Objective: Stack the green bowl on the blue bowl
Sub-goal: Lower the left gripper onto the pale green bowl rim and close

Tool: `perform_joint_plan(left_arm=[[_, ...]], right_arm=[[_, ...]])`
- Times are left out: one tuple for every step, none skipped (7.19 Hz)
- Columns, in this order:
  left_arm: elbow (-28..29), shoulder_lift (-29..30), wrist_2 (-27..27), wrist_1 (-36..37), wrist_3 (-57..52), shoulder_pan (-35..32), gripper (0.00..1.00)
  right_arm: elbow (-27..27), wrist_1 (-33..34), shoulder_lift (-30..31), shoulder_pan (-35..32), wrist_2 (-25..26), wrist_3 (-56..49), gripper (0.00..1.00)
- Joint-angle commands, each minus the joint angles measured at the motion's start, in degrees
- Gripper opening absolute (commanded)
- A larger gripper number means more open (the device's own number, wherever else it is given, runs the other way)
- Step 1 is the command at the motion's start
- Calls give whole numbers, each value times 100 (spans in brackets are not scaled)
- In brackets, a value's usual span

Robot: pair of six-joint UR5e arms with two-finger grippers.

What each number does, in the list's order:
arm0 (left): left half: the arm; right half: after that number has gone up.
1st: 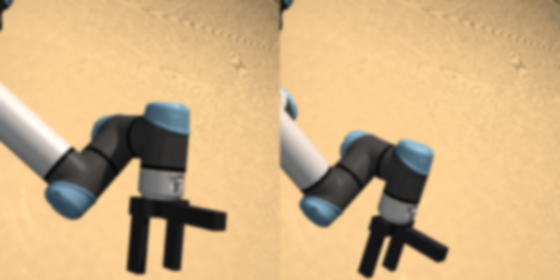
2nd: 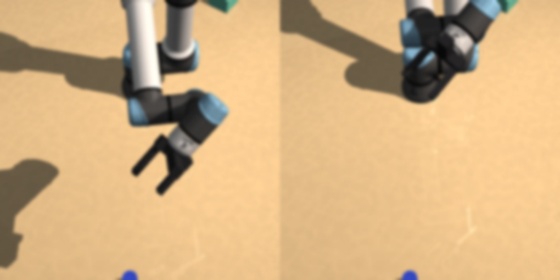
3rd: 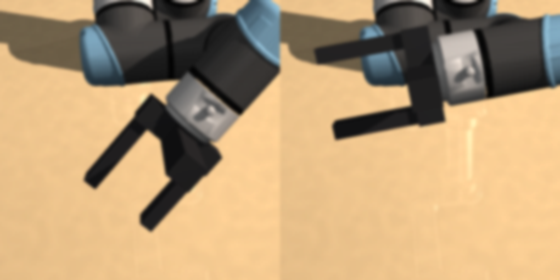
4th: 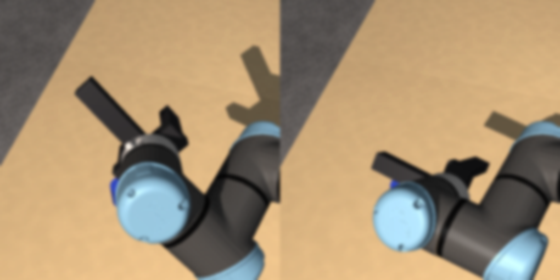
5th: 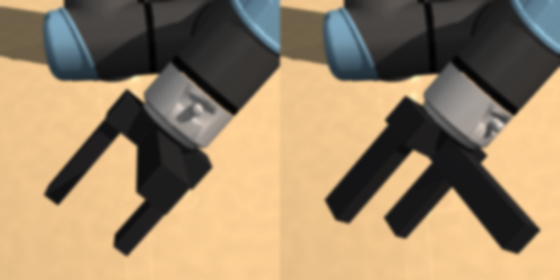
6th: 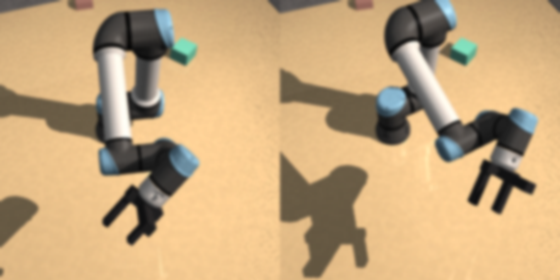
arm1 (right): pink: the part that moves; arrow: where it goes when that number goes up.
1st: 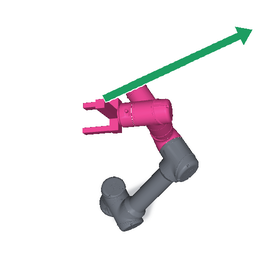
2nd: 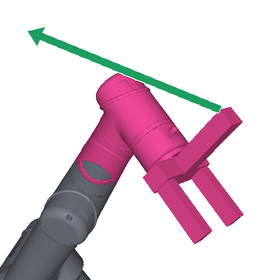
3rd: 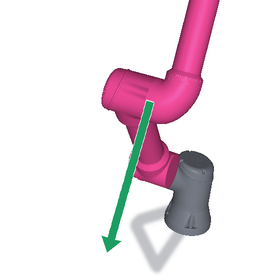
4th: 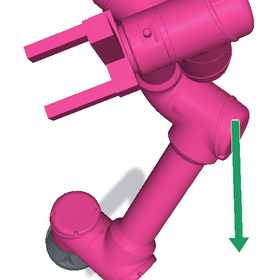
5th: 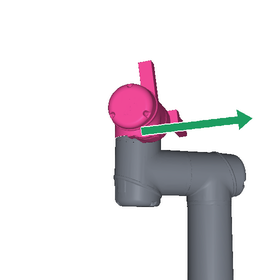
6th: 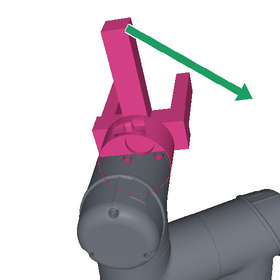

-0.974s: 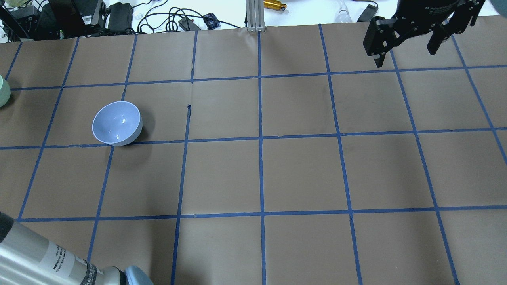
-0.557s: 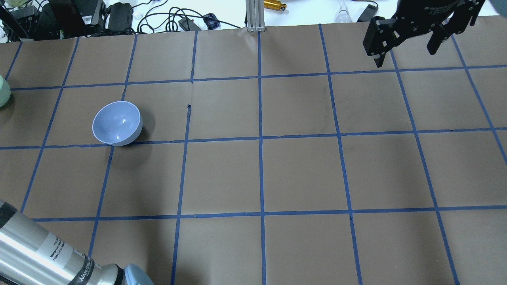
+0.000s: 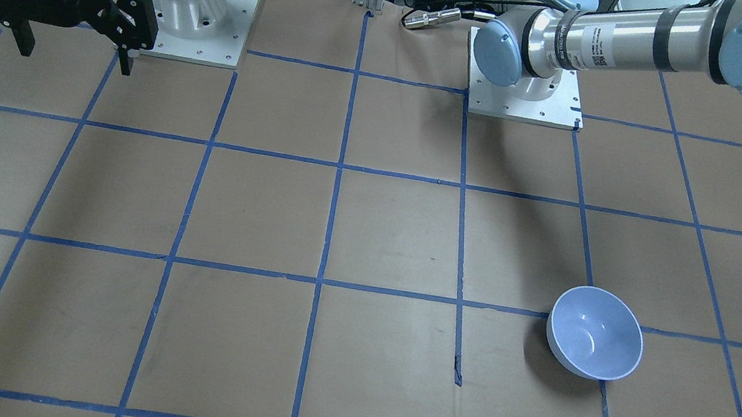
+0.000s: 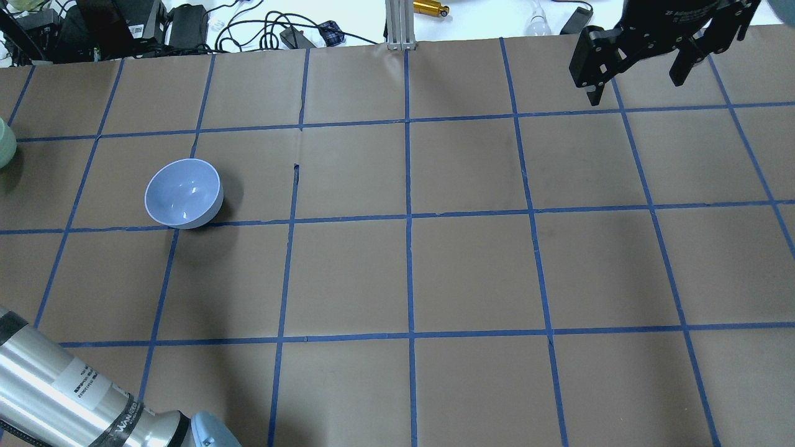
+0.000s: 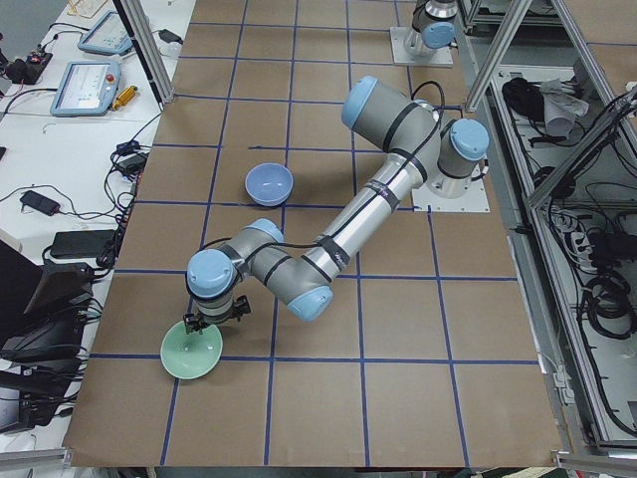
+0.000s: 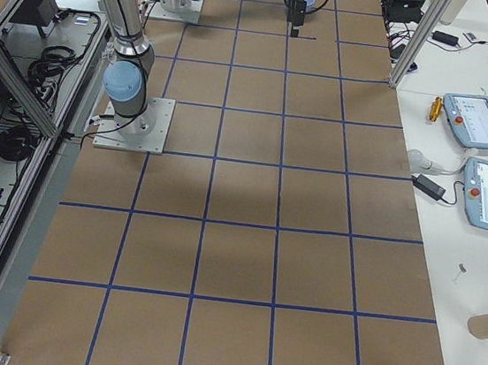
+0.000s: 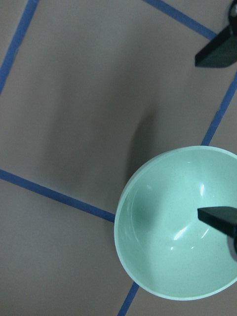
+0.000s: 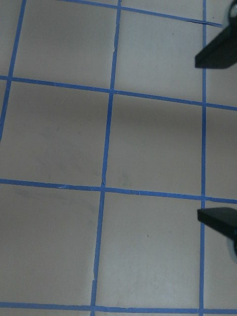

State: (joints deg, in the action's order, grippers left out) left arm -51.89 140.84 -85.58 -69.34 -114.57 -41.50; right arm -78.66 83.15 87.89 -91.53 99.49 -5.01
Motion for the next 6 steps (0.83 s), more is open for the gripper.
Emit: perform_joint_plan(left_arm=[[12, 224, -20, 253, -65, 63, 99], [56, 312, -37, 263, -74, 98, 99], [178, 400, -46, 307, -83, 99, 99], [310, 514, -55, 325, -83, 90, 99], [441, 619, -55, 325, -83, 98, 99], [469, 664, -55, 325, -83, 99, 99]], right_arm=[[0, 0, 0, -5, 0, 0, 100], [0, 0, 0, -5, 0, 0, 100], [0, 0, 0, -5, 0, 0, 100], [0, 0, 0, -5, 0, 0, 100], [0, 0, 0, -5, 0, 0, 100], [0, 0, 0, 4, 0, 0, 100]])
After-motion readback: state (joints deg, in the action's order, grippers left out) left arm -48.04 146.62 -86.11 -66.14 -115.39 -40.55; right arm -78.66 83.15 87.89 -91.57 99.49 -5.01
